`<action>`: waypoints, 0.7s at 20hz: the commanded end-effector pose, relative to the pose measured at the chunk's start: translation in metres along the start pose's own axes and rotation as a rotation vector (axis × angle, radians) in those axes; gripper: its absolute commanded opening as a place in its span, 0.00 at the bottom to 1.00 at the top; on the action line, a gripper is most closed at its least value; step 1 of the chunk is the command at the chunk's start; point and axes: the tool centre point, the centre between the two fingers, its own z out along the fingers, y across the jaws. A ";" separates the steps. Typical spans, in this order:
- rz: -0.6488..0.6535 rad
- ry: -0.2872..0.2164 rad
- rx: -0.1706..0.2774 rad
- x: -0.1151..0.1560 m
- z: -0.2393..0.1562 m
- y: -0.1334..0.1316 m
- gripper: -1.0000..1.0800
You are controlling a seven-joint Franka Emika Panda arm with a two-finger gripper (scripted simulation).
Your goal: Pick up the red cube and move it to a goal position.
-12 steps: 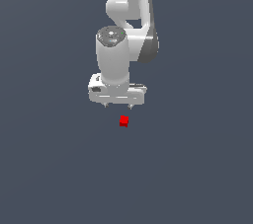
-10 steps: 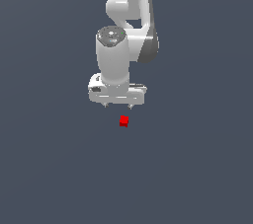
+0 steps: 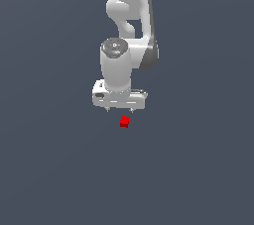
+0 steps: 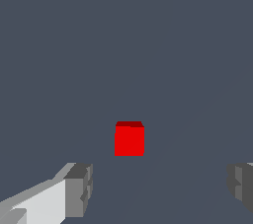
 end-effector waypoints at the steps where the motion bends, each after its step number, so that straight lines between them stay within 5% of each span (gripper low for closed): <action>1: 0.002 -0.003 -0.001 -0.003 0.018 -0.002 0.96; 14: 0.012 -0.011 -0.005 -0.015 0.118 -0.015 0.96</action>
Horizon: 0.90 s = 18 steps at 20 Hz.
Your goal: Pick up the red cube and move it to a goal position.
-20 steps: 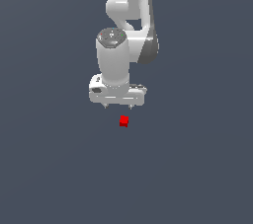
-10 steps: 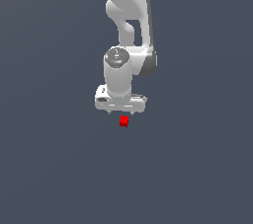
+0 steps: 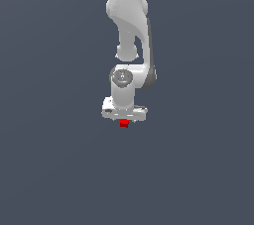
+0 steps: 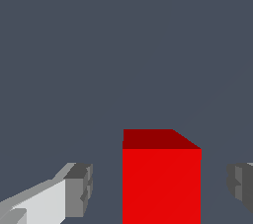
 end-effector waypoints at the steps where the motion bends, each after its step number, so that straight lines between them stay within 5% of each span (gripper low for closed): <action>1: 0.002 0.001 -0.001 0.000 0.011 -0.001 0.96; 10: 0.003 0.000 -0.001 0.000 0.017 -0.002 0.96; 11: 0.003 0.000 -0.001 0.000 0.017 -0.002 0.00; 18: 0.003 0.000 -0.001 0.000 0.017 -0.002 0.00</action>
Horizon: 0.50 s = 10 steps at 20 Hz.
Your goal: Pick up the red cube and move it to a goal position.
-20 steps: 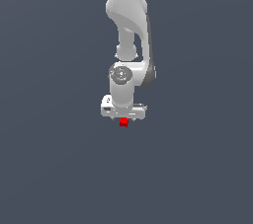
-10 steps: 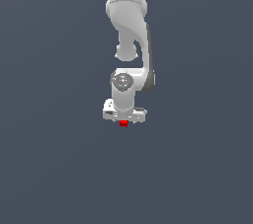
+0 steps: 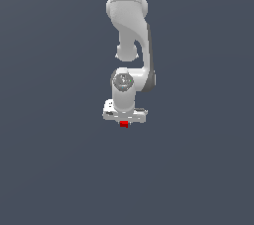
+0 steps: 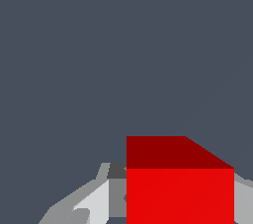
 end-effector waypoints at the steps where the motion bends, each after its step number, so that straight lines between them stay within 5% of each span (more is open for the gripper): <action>1: 0.000 0.001 0.000 0.000 0.000 0.000 0.00; 10: 0.000 0.001 0.000 0.007 -0.015 0.009 0.00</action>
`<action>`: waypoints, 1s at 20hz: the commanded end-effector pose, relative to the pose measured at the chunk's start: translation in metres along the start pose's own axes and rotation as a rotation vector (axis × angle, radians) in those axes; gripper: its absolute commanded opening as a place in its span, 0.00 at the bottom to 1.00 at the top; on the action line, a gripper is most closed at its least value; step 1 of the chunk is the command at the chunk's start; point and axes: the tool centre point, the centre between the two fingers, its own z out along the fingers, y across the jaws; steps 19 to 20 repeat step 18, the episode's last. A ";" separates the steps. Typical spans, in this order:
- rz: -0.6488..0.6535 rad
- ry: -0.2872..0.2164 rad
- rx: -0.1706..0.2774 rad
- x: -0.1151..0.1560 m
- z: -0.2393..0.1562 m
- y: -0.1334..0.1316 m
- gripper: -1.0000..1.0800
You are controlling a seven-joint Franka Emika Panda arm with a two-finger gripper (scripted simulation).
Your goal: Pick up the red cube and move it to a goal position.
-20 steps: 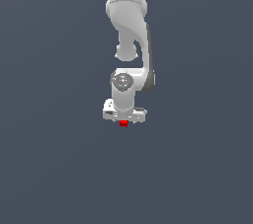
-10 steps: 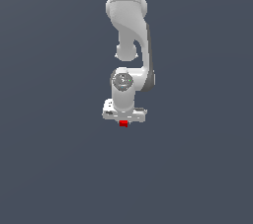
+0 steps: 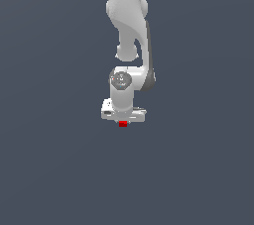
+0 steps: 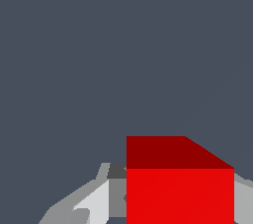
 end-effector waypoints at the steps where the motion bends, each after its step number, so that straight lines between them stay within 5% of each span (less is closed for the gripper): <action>1: 0.001 0.002 0.000 0.005 -0.010 0.006 0.00; 20: 0.001 0.002 0.000 0.038 -0.077 0.048 0.00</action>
